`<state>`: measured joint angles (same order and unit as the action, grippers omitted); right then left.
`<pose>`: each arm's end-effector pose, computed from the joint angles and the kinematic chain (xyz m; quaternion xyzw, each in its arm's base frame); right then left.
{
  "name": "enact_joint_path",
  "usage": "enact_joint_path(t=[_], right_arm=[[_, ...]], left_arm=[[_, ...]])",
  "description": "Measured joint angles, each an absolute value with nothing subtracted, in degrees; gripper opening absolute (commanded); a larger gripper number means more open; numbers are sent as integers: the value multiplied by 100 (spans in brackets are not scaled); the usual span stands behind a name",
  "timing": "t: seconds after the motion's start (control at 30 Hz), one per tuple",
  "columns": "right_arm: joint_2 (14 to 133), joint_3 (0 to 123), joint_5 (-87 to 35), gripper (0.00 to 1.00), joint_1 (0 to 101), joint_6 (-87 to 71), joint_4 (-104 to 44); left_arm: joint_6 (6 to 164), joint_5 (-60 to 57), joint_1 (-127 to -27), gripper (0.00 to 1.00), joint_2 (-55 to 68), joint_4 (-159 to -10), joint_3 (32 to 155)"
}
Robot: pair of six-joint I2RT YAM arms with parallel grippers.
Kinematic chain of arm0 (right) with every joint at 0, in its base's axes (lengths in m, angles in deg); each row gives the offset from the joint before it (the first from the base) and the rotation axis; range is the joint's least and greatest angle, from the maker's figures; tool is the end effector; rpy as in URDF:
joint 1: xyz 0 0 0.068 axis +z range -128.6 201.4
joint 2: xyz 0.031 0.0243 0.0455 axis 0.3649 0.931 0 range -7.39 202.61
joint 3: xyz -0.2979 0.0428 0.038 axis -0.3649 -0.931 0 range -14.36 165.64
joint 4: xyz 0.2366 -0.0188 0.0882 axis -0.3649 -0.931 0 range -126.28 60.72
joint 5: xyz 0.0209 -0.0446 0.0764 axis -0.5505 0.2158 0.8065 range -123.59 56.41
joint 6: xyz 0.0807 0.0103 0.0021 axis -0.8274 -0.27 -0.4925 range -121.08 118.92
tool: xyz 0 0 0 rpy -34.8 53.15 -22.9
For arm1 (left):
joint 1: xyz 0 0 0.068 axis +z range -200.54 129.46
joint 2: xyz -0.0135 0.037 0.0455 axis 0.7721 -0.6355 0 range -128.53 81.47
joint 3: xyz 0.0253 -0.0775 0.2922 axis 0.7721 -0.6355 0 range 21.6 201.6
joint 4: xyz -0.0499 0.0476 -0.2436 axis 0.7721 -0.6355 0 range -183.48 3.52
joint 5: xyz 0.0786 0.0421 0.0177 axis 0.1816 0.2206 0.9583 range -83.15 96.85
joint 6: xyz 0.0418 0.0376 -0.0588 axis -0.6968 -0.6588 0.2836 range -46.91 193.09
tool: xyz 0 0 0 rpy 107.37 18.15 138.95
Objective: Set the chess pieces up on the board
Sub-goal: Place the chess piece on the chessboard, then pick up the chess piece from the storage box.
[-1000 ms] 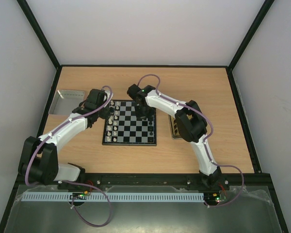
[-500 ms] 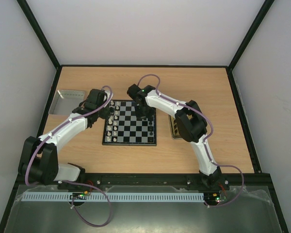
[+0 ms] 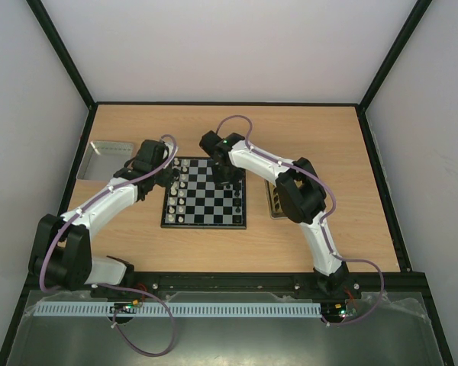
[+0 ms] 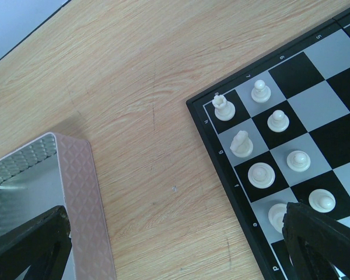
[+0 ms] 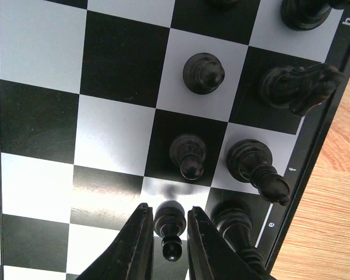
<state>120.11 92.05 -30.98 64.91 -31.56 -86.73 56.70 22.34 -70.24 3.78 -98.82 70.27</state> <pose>0.3390 0.3262 0.1772 -0.1151 0.9881 0.0782 0.0660 0.2881 -0.0831 0.2463 0.2269 0.8757 0.1109 0.4114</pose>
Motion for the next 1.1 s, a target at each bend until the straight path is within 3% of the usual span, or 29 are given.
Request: enact_joint_path(t=[0.8, 0.97, 1.1], right_arm=[[11565, 9284, -3133, 16, 6491, -3198, -8805], [10684, 8906, -3358, 23, 6362, -3250, -8800], [9661, 7857, -3387, 25, 5767, -3316, -8551]], left_arm=[[5670, 2232, -7024, 99, 378, -9884, 7027], [5673, 2232, -7024, 99, 378, -9884, 7027], [5673, 2230, -7027, 99, 378, -9884, 7027]])
